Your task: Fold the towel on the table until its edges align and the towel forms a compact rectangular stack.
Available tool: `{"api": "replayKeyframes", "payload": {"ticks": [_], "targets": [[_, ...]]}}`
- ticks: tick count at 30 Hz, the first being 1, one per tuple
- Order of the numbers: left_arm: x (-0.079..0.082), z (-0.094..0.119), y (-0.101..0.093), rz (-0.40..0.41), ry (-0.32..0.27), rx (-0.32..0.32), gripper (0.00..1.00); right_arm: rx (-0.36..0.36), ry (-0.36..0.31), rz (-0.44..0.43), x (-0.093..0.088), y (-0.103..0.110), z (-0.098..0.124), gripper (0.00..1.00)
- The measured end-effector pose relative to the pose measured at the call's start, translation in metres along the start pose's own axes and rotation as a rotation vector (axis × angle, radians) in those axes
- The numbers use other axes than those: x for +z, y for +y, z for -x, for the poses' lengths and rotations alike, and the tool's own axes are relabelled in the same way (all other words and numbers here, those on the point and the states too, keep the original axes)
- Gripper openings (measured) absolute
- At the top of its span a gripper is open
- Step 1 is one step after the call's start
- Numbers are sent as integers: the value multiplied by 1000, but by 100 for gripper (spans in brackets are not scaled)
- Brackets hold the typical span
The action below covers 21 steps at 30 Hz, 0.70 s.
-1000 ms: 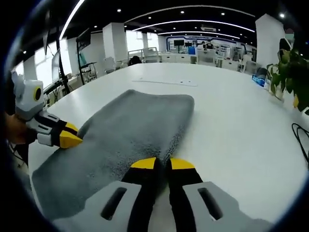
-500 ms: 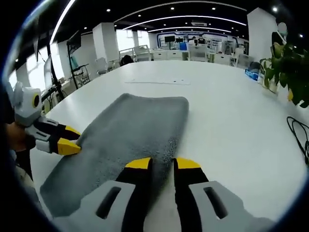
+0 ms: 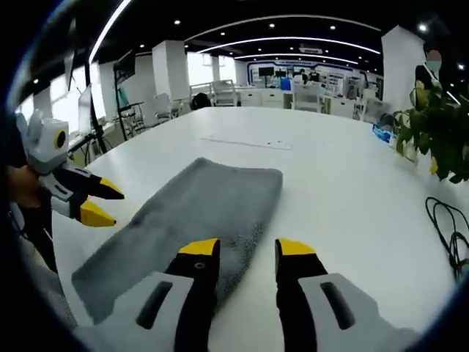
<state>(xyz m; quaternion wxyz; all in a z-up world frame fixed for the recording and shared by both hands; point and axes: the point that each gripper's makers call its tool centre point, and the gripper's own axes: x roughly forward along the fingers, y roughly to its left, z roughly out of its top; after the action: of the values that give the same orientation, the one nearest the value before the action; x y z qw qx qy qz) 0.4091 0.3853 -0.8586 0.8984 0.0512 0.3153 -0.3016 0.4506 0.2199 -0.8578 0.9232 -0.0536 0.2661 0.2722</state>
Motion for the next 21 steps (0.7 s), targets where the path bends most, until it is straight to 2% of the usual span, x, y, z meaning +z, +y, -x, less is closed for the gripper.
{"api": "replayKeyframes", "payload": {"ticks": [3,10,12,15,21], "targets": [[2,7,-8,-40,-8,-14,51,40,18,55,-2,11,5,36],[-1,19,-32,-148,10,-67,51,112,30,119,-6,33,21,38],[-4,21,-39,-179,18,-88,51,127,39,140,-9,37,25,39],[-13,26,-47,-290,56,-91,52,149,48,154,-14,41,29,39],[-25,28,-64,-335,73,-128,53,173,72,156,-28,50,33,40]]}}
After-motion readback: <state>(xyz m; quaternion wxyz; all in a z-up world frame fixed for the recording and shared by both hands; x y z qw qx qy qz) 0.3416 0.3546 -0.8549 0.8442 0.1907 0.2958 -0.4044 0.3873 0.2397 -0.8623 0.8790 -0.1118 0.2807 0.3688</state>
